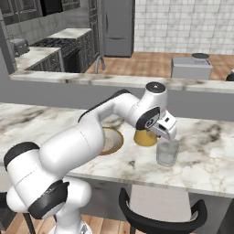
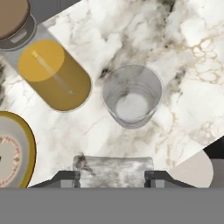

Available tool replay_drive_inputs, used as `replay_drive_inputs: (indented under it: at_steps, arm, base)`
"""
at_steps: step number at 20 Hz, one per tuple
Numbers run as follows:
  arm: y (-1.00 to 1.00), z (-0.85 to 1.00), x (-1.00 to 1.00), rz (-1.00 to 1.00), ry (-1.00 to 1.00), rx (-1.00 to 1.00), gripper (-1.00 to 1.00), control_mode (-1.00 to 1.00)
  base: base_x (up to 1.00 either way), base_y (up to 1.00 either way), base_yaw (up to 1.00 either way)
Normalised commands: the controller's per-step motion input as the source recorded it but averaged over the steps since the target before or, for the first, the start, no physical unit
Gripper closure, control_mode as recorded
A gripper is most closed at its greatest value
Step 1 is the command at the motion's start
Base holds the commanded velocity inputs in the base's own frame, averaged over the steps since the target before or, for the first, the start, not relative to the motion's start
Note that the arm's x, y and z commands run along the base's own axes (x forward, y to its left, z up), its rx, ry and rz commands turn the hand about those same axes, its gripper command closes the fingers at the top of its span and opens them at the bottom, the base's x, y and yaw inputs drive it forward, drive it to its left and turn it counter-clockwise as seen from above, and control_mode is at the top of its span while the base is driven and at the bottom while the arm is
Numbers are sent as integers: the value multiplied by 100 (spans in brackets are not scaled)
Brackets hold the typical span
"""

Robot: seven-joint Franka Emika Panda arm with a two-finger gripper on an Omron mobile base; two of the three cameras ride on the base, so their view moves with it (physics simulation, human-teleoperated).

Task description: There are two ice cubes in the ice bowl. Place both ice cubes in the glass cup.

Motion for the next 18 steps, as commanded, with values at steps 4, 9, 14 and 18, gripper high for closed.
replay_drive_inputs:
  at_steps: [4,9,14,18]
  arm:
    - [-30,0,16,0,0,0,100,-100]
    - [-17,-2,22,0,0,0,100,-100]
    - [-12,-22,24,0,0,-4,100,-100]
    - [-1,-30,11,0,0,-9,100,-100]
  base:
    - [0,0,0]
    - [0,0,0]
    - [0,0,0]
    - [0,0,0]
